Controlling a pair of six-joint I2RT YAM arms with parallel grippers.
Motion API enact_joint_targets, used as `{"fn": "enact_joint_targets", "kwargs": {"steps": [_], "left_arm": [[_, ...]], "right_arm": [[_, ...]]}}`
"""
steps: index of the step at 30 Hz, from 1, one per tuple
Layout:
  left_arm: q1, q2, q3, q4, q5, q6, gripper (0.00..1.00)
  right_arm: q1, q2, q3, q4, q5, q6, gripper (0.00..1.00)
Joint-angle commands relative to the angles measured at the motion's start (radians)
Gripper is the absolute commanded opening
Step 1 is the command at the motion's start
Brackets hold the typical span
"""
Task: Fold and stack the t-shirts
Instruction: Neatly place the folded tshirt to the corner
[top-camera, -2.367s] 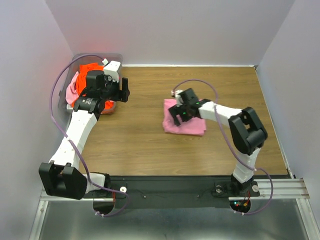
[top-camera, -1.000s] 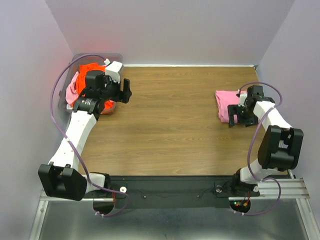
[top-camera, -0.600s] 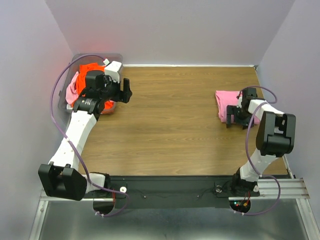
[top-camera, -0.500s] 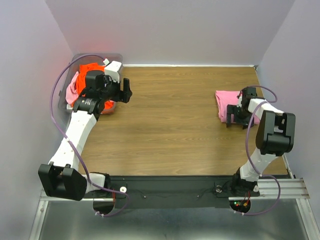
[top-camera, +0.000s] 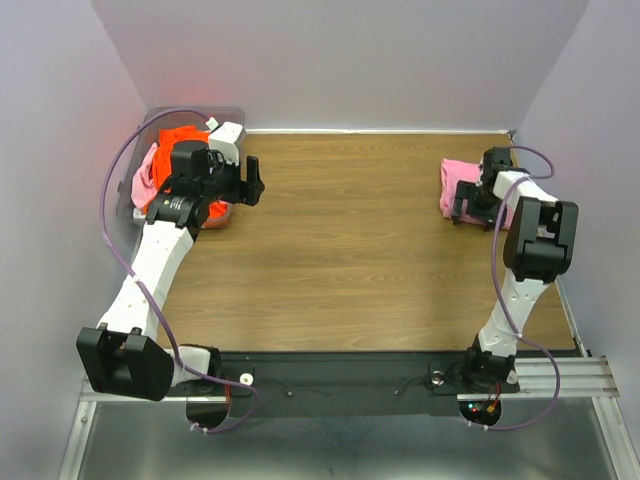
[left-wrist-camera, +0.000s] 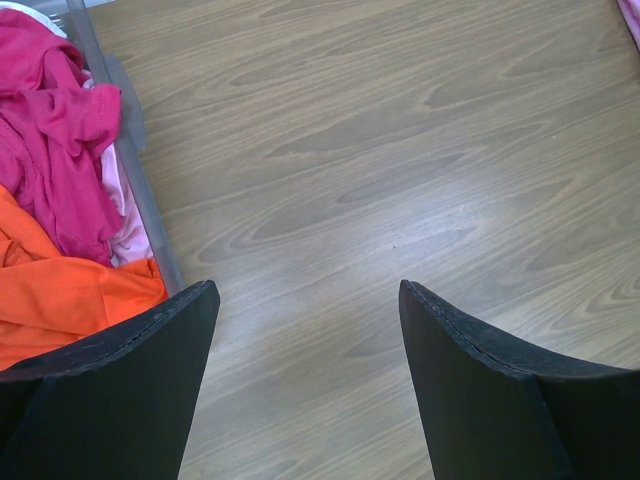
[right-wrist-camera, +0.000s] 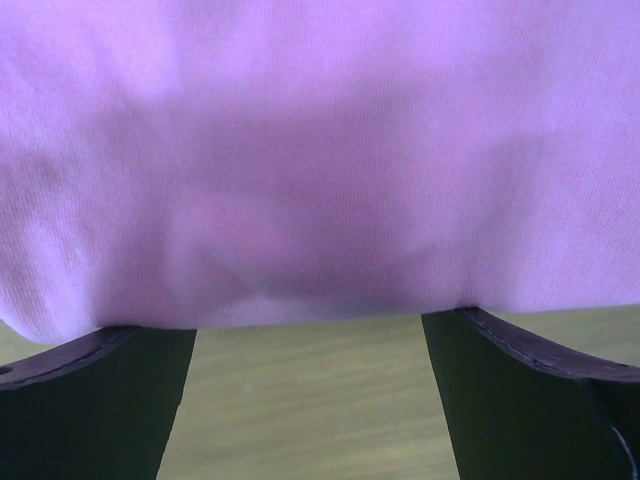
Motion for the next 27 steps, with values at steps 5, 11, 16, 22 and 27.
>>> {"fn": "enact_joint_targets", "kwargs": {"steps": [5,11,16,22,27], "left_arm": [[0.008,0.005,0.029,-0.007,-0.017,0.015,0.87],[0.009,0.024,0.04,-0.022,-0.015,0.018,0.88],[0.009,0.045,0.064,-0.037,-0.007,0.02,0.97],[0.011,0.056,0.067,-0.042,-0.007,0.023,0.98],[0.012,0.059,0.072,-0.048,-0.014,0.028,0.98]], "right_arm": [[-0.022,0.184,0.125,0.19,0.034,-0.09,0.97],[-0.05,0.25,0.222,0.188,0.052,-0.161,0.97],[-0.068,0.305,0.306,0.182,0.055,-0.177,0.97],[-0.071,0.374,0.378,0.179,0.021,-0.198,0.97],[-0.09,0.417,0.43,0.181,0.029,-0.244,0.98]]}}
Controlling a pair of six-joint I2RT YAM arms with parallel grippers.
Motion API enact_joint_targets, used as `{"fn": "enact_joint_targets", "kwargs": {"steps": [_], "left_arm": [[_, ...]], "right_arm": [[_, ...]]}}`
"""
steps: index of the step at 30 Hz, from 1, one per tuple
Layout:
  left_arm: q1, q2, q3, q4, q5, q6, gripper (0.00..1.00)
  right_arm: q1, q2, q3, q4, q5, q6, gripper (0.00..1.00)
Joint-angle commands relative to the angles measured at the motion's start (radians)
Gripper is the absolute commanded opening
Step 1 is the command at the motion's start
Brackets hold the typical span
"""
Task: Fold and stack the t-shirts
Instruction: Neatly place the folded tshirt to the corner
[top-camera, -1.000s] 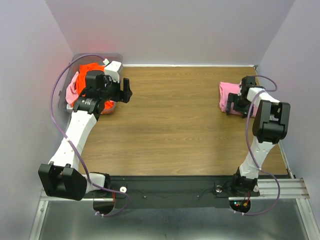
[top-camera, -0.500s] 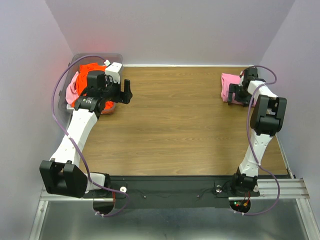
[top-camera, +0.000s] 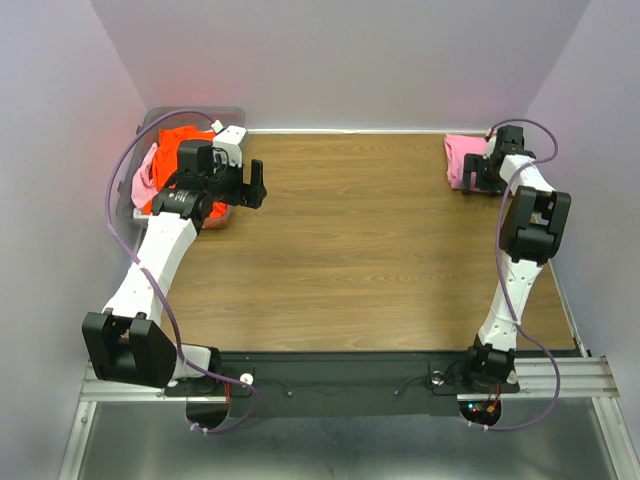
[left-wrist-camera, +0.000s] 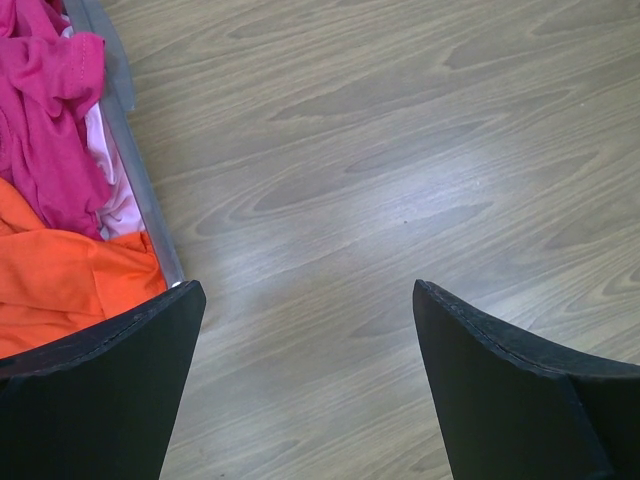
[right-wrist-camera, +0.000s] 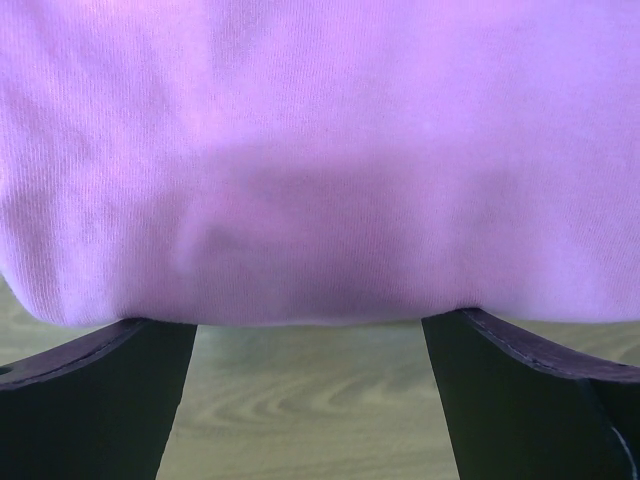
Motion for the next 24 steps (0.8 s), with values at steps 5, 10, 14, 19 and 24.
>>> {"fn": "enact_joint_targets", "kwargs": {"steps": [5,10,14,19,24], "left_arm": [[0.009,0.003,0.05,0.009,0.004,0.014,0.98],[0.009,0.018,0.06,0.0,0.016,0.021,0.98],[0.012,0.029,0.063,-0.007,0.018,0.031,0.98],[0.026,0.04,0.093,-0.015,0.053,0.04,0.98],[0.043,0.057,0.158,-0.05,0.159,0.023,0.98]], "right_arm": [[-0.035,0.157,0.056,0.117,0.022,-0.103,0.98],[-0.035,0.182,0.102,0.117,0.008,-0.129,0.98],[-0.034,0.177,0.113,0.114,-0.036,-0.138,0.99],[-0.032,0.064,0.053,0.103,-0.082,-0.144,1.0],[-0.032,-0.148,-0.065,0.091,-0.154,-0.141,1.0]]}}
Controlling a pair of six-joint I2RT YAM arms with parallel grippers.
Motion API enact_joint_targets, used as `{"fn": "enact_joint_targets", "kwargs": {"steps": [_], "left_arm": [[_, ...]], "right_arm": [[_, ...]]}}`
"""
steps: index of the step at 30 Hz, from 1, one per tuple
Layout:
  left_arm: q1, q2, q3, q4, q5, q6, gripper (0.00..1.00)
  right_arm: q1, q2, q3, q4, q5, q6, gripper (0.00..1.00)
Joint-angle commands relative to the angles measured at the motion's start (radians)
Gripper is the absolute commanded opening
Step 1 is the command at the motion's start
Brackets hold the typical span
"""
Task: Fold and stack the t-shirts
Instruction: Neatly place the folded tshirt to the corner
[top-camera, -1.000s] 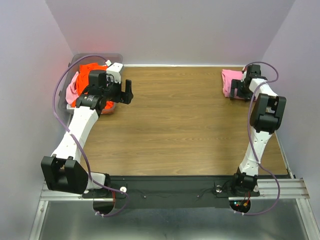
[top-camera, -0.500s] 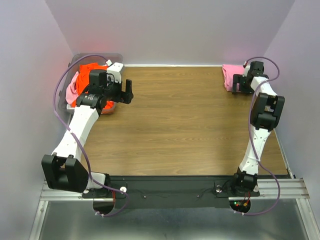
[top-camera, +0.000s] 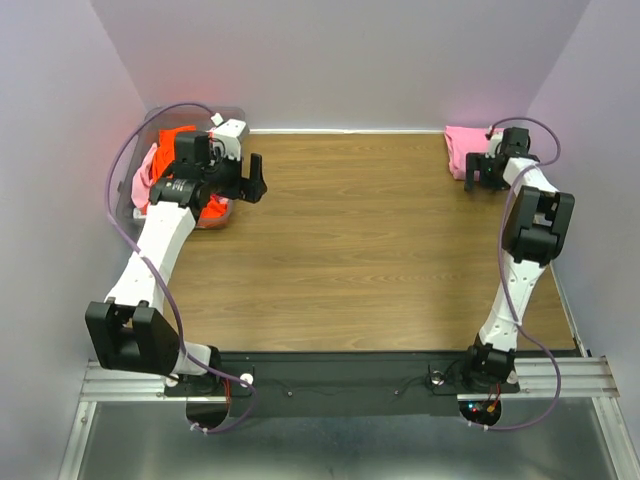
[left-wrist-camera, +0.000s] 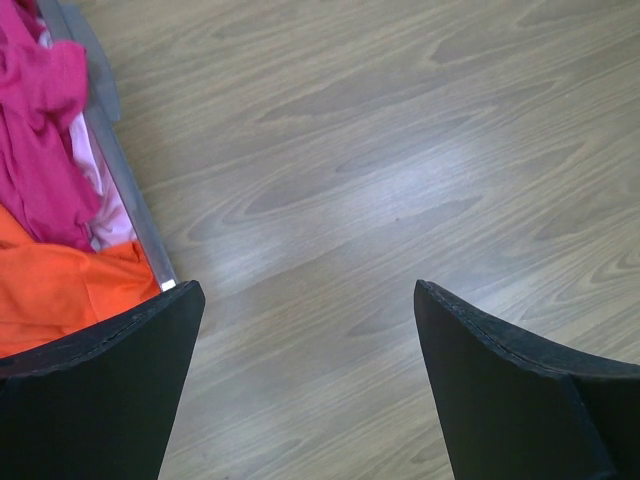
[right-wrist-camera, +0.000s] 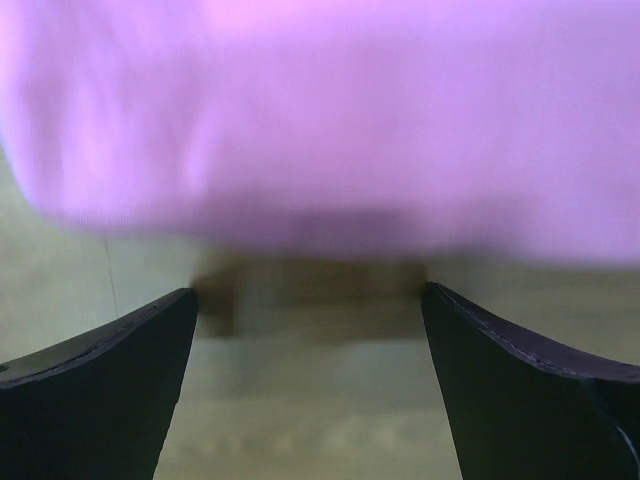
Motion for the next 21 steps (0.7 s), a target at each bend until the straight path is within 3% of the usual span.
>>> {"fn": "enact_joint_targets", "kwargs": {"steps": [1,9,15,21], "left_arm": [[0.014,0.006,0.101,0.0,0.112,-0.015,0.99],[0.014,0.058,0.131,-0.058,0.222,0.042,0.98],[0.016,0.04,0.017,-0.048,0.094,0.089,0.98],[0.014,-0.075,-0.162,0.014,0.038,0.124,0.98]], "right_arm": [[-0.005,-0.202,-0.1,-0.045,-0.075,-0.024,1.0],[-0.002,-0.566,-0.249,-0.201,-0.279,-0.035,1.0],[0.022,-0.833,-0.477,-0.298,-0.458,0.011,1.0],[0.056,-1.008,-0.737,-0.304,-0.506,0.031,1.0]]}}
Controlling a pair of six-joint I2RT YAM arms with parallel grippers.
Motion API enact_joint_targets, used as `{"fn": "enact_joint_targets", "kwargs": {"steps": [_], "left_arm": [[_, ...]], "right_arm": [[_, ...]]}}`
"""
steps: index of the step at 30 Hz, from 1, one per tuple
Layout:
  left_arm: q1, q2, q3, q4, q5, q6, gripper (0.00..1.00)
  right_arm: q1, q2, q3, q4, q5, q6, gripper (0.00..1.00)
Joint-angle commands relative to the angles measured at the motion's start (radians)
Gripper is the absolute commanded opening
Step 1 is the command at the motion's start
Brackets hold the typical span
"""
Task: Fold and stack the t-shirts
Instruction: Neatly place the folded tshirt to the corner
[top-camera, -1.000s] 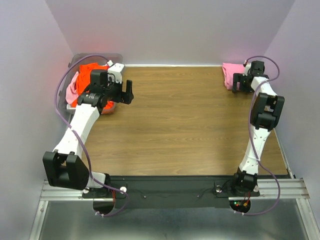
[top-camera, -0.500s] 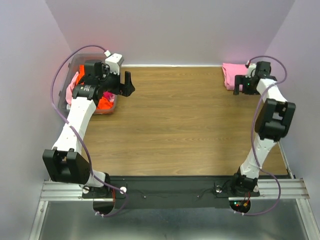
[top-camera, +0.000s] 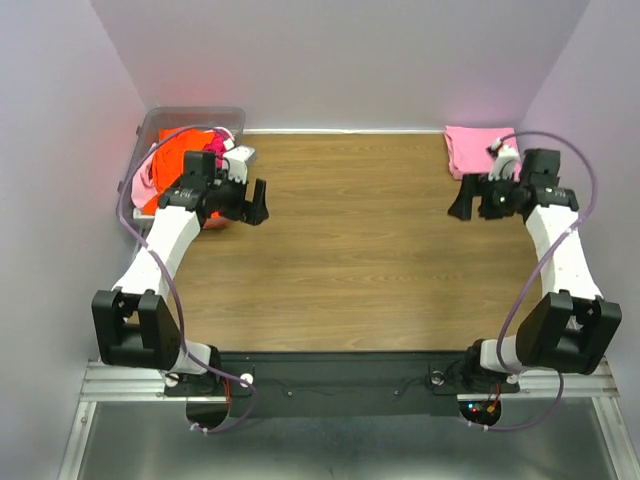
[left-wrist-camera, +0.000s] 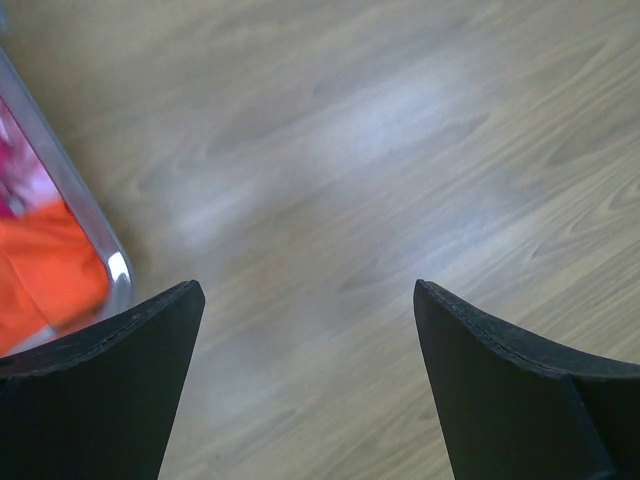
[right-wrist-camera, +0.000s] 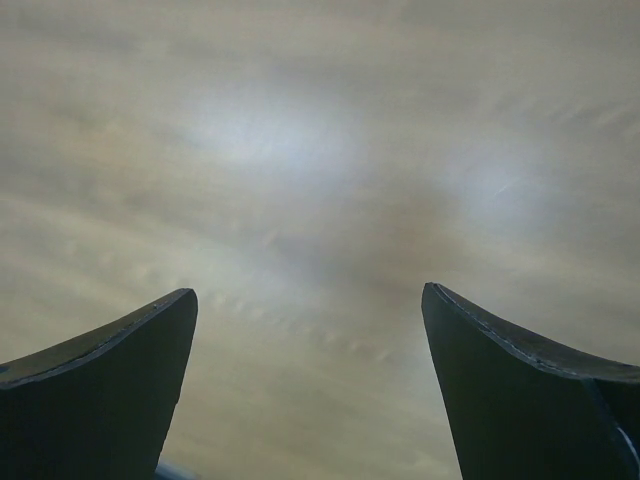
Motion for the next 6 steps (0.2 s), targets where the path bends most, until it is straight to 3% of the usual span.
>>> {"fn": "enact_joint_targets", "kwargs": {"steps": [1,6], "left_arm": [[0.001,-0.129,-0.089,0.036,-0.052,0.05,0.98],[0.001,-0.218,-0.152,0.053,-0.061,0.039,0.98]], "right_arm": [[0.018,-0.073,-0.133,-0.055,-0.075,0.024,1.0],[0.02,-0.151,-0.189,-0.057,-0.06,0.023,1.0]]}}
